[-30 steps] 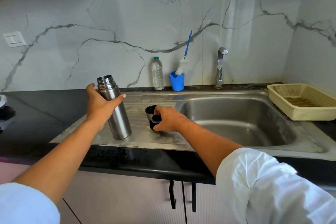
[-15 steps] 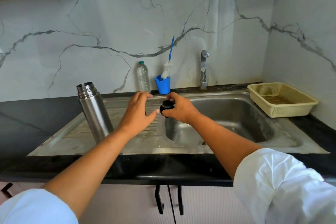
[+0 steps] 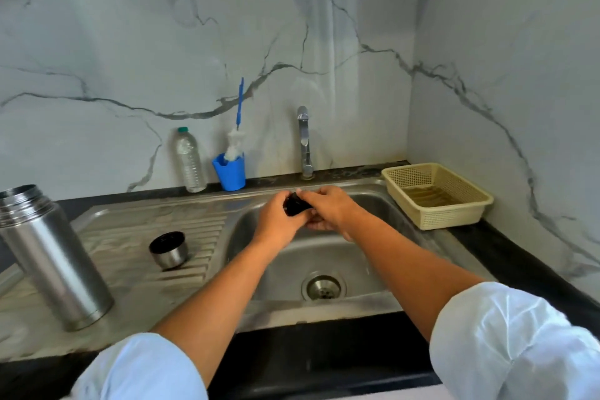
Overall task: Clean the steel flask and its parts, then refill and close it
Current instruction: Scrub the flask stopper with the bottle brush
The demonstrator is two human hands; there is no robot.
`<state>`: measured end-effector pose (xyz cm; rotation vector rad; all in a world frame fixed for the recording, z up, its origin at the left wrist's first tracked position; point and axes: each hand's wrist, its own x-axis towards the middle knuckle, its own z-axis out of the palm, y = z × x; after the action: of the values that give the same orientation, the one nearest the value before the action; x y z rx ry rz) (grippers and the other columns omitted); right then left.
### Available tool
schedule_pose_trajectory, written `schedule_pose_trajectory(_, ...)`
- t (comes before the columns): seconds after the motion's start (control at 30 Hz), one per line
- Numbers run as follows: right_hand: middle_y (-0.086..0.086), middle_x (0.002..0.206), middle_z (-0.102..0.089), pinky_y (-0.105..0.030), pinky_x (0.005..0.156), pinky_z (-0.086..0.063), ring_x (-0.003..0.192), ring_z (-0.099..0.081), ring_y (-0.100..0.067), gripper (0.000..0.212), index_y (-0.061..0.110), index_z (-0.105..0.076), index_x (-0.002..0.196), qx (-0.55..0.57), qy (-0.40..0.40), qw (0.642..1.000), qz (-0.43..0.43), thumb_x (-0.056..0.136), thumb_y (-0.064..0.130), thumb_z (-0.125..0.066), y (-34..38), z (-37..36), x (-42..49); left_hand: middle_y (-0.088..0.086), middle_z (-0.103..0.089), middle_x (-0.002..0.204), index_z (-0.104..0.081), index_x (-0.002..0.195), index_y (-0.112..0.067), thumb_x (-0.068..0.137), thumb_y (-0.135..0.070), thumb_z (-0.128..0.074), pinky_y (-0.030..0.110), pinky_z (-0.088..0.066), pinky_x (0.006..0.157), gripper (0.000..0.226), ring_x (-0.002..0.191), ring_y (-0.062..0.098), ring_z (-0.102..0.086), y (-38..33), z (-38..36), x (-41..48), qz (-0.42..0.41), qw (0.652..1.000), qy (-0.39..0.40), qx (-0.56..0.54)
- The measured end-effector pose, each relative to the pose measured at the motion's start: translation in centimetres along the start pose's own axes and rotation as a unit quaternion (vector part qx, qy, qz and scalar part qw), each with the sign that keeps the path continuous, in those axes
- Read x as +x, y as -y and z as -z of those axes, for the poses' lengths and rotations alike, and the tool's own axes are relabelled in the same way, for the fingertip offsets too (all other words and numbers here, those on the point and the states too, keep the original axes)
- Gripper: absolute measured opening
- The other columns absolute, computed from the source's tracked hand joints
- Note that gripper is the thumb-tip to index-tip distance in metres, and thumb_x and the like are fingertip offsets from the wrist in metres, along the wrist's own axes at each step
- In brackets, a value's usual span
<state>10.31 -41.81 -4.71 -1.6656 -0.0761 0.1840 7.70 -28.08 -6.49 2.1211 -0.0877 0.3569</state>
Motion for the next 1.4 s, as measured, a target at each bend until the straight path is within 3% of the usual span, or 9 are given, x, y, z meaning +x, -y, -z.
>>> schedule_pose_trajectory(0.17,-0.013,0.101,-0.074,-0.04,0.078,-0.064,0.089,-0.074,-0.025,0.04,0.012,-0.065,0.11,-0.105,-0.032,0.994,0.018,0.098,0.049,-0.061,0.5,2.1,5.2,0.0,-0.072,0.112,-0.062,0.115,-0.026,0.082,-0.026,-0.085,0.037,-0.056,0.089,0.041,0.101,0.018,-0.067,0.0,-1.7,5.7,0.034,0.999,-0.004,-0.013)
schedule_pose_trajectory(0.3,-0.014,0.125,-0.066,-0.036,0.092,-0.05,0.113,-0.062,-0.031,0.033,0.009,-0.058,0.128,-0.318,-0.087,0.94,0.083,0.105,0.031,-0.051,1.4,3.5,10.0,0.0,-0.064,0.121,-0.051,0.122,-0.024,0.08,-0.023,-0.086,0.035,-0.054,0.092,0.055,0.109,0.021,-0.063,1.0,-2.5,9.8,0.07,0.997,-0.009,-0.02)
schedule_pose_trajectory(0.47,-0.017,0.153,-0.046,-0.041,0.111,-0.038,0.138,-0.045,-0.036,0.052,0.014,-0.031,0.156,-0.382,-0.048,0.917,0.108,0.106,0.015,-0.044,2.2,3.6,14.2,0.003,-0.065,0.119,-0.055,0.128,-0.019,0.081,-0.022,-0.085,0.026,-0.048,0.077,0.055,0.104,0.021,-0.063,2.5,-2.9,13.6,0.073,0.997,-0.004,0.003)
schedule_pose_trajectory(0.6,-0.019,0.154,-0.044,-0.04,0.109,-0.04,0.137,-0.046,-0.038,0.061,0.019,-0.021,0.16,-0.375,-0.02,0.921,0.104,0.104,0.01,-0.042,2.1,2.8,16.5,0.002,-0.066,0.117,-0.058,0.13,-0.019,0.081,-0.021,-0.085,0.022,-0.047,0.069,0.055,0.102,0.019,-0.063,3.6,-3.0,15.6,0.08,0.997,0.003,0.003)
schedule_pose_trajectory(0.7,-0.018,0.154,-0.045,-0.039,0.108,-0.041,0.135,-0.048,-0.037,0.066,0.024,-0.016,0.162,-0.368,-0.02,0.925,0.096,0.103,0.01,-0.042,1.6,2.3,18.0,0.001,-0.066,0.115,-0.058,0.13,-0.018,0.081,-0.019,-0.085,0.027,-0.05,0.078,0.056,0.103,0.02,-0.064,4.3,-3.0,16.5,0.088,0.996,0.012,-0.006)
schedule_pose_trajectory(0.83,-0.01,0.16,-0.039,-0.034,0.113,-0.036,0.142,-0.042,-0.031,0.062,0.028,-0.028,0.16,-0.38,0.015,0.919,0.102,0.103,0.009,-0.045,1.7,2.3,19.0,0.003,-0.069,0.117,-0.061,0.127,-0.018,0.08,-0.016,-0.085,0.032,-0.055,0.087,0.054,0.105,0.02,-0.066,4.8,-3.3,17.4,0.092,0.995,0.024,-0.04)
schedule_pose_trajectory(0.97,-0.008,0.151,-0.052,-0.034,0.108,-0.041,0.134,-0.052,-0.028,0.051,0.026,-0.044,0.153,-0.374,0.042,0.92,0.106,0.104,0.016,-0.053,1.8,3.0,19.4,0.003,-0.07,0.117,-0.063,0.13,-0.014,0.081,-0.012,-0.084,0.039,-0.057,0.097,0.054,0.106,0.022,-0.067,4.4,-3.9,17.6,0.098,0.993,0.043,-0.056)
schedule_pose_trajectory(1.17,-0.003,0.127,-0.068,-0.028,0.092,-0.045,0.111,-0.061,-0.018,0.038,0.023,-0.067,0.128,-0.302,0.013,0.947,0.11,0.098,0.003,-0.056,0.8,3.6,18.8,0.0,-0.072,0.114,-0.063,0.13,-0.018,0.081,-0.015,-0.085,0.029,-0.055,0.079,0.054,0.099,0.017,-0.069,4.1,-4.2,17.0,0.109,0.989,0.084,-0.062)
schedule_pose_trajectory(1.4,-0.009,0.108,-0.074,-0.042,0.089,-0.061,0.1,-0.073,-0.027,0.019,0.022,-0.069,0.115,-0.154,0.057,0.986,-0.024,0.099,0.022,-0.06,0.3,3.9,16.6,-0.001,-0.074,0.106,-0.067,0.12,-0.016,0.08,-0.013,-0.086,0.016,-0.051,0.068,0.045,0.094,0.01,-0.07,3.6,-3.4,15.6,0.102,0.986,0.11,-0.071)
